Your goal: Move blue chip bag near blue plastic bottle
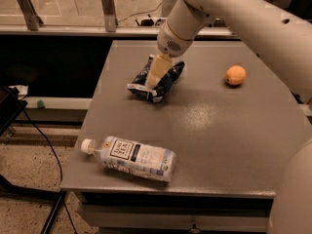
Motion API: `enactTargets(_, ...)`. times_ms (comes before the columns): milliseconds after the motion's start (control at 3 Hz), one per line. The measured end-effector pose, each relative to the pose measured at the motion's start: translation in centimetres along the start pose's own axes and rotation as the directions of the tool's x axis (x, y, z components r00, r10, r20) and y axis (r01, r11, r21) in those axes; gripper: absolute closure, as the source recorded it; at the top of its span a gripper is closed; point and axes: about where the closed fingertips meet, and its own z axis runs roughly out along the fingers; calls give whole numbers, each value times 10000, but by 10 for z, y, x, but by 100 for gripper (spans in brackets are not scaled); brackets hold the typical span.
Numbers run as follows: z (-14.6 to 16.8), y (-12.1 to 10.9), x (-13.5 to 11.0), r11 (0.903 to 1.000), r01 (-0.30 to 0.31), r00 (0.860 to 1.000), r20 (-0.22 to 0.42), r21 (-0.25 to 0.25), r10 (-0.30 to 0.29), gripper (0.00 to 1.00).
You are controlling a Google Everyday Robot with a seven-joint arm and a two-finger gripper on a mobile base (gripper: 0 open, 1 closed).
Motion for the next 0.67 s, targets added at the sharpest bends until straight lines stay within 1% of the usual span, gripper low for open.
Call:
enactTargets(333, 3, 1, -1, 10000, 30, 10000, -8, -58, -30, 47)
enactTargets(667, 6, 2, -2, 9999, 48, 10000, -13, -92, -49, 70)
